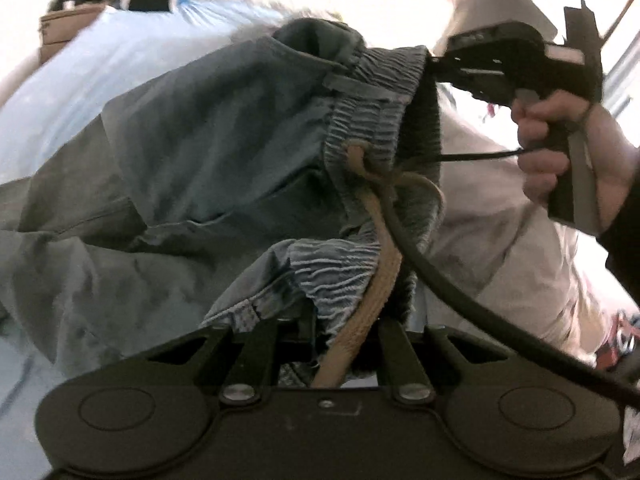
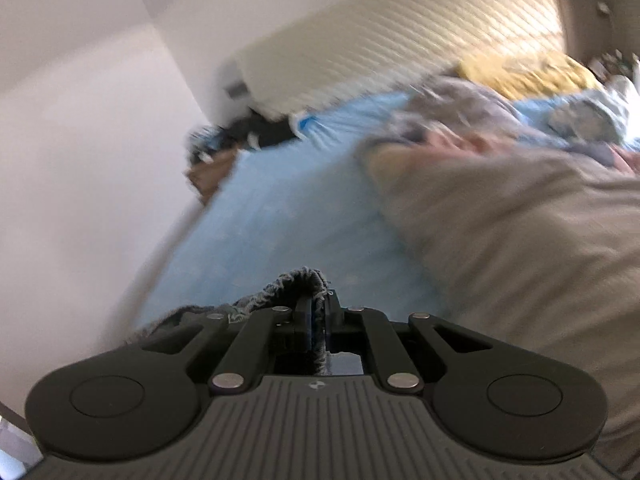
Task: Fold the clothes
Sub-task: 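Raise the trousers by the waistband with both tools and shake them out, then lower the trousers onto the sheet and open both tools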
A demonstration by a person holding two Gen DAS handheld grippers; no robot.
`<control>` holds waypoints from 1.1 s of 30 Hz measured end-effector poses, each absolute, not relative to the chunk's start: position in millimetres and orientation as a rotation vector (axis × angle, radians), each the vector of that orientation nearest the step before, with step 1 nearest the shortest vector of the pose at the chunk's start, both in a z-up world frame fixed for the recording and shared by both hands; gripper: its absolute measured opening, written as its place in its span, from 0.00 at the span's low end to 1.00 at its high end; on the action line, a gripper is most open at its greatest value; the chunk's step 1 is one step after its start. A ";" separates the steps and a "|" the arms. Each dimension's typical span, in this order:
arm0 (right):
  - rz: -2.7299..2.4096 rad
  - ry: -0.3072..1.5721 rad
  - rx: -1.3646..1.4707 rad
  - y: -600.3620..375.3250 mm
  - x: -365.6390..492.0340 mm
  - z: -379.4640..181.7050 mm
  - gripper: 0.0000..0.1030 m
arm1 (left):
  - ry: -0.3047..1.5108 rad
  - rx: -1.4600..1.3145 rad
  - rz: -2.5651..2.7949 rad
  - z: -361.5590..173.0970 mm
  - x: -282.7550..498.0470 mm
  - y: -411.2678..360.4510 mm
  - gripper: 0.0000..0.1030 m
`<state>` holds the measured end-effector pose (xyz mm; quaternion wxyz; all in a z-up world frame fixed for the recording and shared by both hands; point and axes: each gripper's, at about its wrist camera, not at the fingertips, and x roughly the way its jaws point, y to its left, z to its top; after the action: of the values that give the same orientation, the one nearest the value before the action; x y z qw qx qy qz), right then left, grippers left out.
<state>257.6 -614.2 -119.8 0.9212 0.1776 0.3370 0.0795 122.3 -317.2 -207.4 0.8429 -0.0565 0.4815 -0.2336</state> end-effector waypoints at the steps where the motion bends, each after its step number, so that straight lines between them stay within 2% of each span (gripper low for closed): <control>1: 0.144 0.710 0.362 -624.7 259.6 -132.7 0.05 | 1.031 -0.110 -0.498 -218.0 125.9 -330.0 0.09; 10: 0.043 0.836 0.252 -672.5 275.3 -240.8 0.06 | 1.154 -0.064 -0.479 -323.6 152.9 -408.7 0.17; 15: 0.075 0.813 0.139 -653.5 269.1 -256.6 0.08 | 1.198 -0.048 -0.471 -352.3 163.8 -404.2 0.23; 17: 0.084 0.815 0.128 -646.8 266.7 -251.6 0.17 | 1.203 -0.029 -0.487 -349.3 164.9 -399.5 0.34; 18: 0.085 0.811 0.130 -644.1 265.1 -247.0 0.22 | 1.203 -0.025 -0.503 -345.1 163.1 -397.1 0.36; 19: 0.086 0.804 0.132 -642.2 263.5 -241.1 0.36 | 1.201 -0.022 -0.523 -339.6 159.8 -394.6 0.41; 20: 0.089 0.796 0.135 -641.7 263.0 -235.8 0.43 | 1.199 -0.017 -0.542 -333.7 158.0 -391.4 0.50; 22: 0.092 0.783 0.129 -639.7 256.1 -224.7 0.49 | 1.193 -0.006 -0.576 -319.8 157.5 -385.6 0.57; 27: 0.099 0.750 0.106 -634.2 235.0 -196.5 0.49 | 1.180 -0.023 -0.640 -283.1 123.7 -405.5 0.63; 33: 0.081 0.711 0.049 -608.5 206.7 -157.2 0.48 | 1.125 -0.006 -0.667 -233.5 88.2 -359.9 0.63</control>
<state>206.7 -608.5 -157.2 0.9364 0.0239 0.3478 0.0394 88.2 -359.9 -233.5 0.7936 -0.0029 0.5234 -0.3102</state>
